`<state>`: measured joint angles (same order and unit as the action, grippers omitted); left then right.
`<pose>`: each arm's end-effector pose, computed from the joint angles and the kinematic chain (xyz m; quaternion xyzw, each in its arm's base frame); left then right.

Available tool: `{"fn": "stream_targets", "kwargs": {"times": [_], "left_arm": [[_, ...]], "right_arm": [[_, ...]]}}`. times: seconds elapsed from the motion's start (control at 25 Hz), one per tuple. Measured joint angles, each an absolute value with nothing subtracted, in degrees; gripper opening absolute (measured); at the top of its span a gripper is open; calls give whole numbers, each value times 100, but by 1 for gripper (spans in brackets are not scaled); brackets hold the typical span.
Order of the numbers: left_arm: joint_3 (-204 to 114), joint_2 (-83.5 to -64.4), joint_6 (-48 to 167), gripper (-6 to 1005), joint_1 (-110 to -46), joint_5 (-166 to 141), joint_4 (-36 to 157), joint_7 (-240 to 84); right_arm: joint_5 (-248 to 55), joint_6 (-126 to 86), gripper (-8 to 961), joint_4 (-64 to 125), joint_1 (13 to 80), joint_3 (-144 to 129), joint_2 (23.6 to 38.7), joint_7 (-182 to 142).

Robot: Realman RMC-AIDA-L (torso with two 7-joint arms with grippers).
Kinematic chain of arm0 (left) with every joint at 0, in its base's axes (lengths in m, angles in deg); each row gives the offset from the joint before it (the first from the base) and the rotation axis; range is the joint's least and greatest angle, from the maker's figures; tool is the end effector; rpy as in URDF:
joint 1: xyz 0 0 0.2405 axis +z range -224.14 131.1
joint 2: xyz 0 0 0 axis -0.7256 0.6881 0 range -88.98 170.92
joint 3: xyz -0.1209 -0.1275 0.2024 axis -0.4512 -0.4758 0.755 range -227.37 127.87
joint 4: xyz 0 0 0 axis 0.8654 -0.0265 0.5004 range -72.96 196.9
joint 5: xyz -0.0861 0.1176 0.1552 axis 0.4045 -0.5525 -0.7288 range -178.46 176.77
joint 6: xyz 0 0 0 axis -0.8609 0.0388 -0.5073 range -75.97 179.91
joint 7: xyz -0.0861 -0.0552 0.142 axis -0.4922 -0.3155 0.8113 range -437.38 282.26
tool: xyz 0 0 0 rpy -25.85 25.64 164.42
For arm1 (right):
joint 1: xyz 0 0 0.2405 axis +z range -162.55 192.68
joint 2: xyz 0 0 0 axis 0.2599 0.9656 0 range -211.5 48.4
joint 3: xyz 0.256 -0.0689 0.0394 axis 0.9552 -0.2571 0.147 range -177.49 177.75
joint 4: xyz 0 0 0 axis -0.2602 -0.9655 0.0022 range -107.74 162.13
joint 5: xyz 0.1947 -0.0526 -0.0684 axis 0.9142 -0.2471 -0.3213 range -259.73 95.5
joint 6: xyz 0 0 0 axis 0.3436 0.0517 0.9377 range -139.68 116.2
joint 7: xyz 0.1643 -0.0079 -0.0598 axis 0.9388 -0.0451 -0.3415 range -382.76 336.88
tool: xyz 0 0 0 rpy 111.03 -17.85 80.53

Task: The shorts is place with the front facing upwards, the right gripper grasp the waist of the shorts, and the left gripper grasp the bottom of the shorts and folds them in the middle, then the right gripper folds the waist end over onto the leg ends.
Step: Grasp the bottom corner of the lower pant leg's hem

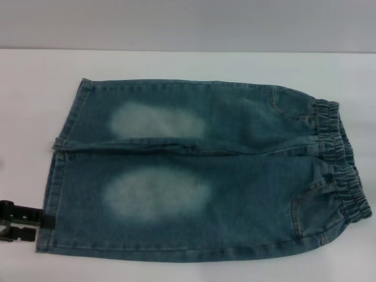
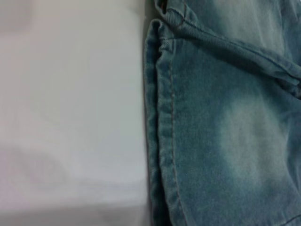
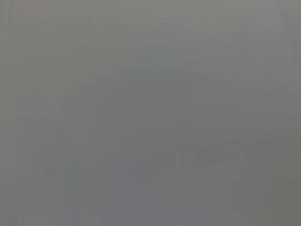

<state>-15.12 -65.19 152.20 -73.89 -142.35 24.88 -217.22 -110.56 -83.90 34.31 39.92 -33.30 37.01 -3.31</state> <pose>-0.3659 0.2901 0.0461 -0.7021 -0.7101 -0.0379 0.0370 0.3864 0.3603 0.0870 -0.5228 0.2566 0.3539 0.7318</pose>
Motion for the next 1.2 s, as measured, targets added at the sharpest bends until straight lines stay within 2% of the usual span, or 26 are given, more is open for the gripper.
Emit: {"fn": "stream_targets", "kwargs": {"times": [0.64,1.2], "left_arm": [[-1512,-6548,15145,734,-7360,-14363,2555,-21722],[-1535,-6696,15223,733,-7427,-14341,2559,-21651]], "right_arm": [[-11068,-8389,558,3398,4056,-3336,3707,-325],[-11077,-8390,558,3377,4063,-3335,3710,-325]]}}
